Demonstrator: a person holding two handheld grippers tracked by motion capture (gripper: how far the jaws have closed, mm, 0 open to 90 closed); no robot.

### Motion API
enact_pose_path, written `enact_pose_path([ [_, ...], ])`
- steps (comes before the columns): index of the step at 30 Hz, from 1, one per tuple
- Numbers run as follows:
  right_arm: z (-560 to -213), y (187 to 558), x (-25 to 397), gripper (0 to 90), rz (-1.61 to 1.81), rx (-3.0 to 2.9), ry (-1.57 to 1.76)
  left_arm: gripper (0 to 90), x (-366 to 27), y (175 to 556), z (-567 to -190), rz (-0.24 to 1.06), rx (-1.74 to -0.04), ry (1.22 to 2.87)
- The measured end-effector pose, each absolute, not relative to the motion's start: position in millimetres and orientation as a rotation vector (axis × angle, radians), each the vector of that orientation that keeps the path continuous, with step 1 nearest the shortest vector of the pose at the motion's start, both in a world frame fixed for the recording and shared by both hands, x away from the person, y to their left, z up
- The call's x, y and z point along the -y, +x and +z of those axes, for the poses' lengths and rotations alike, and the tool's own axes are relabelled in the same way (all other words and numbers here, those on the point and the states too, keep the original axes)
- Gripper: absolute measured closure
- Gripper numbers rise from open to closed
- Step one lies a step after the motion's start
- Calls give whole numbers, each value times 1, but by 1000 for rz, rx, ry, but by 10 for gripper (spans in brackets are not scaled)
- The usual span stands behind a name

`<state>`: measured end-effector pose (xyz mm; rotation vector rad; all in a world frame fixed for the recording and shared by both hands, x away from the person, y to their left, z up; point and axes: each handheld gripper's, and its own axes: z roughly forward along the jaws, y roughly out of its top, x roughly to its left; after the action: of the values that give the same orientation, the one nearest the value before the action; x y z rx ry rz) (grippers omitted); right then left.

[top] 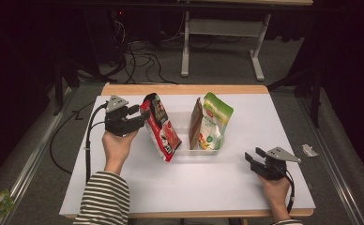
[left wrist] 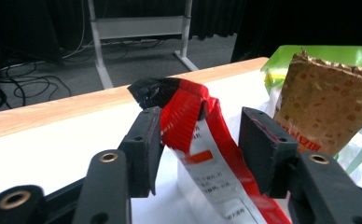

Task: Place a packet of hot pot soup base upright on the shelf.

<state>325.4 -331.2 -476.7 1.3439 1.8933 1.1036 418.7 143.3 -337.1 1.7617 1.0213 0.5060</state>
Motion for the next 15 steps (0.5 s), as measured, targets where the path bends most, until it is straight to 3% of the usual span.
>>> enact_pose_path([
  [6, -477, 325, 331, 471, 1101, -1898, 1344, 420, -148, 410, -340, 470, -1043, 1776],
  [15, -477, 325, 331, 470, 1096, -1896, 1347, 401, -155, 391, -355, 416, -1081, 1808],
])
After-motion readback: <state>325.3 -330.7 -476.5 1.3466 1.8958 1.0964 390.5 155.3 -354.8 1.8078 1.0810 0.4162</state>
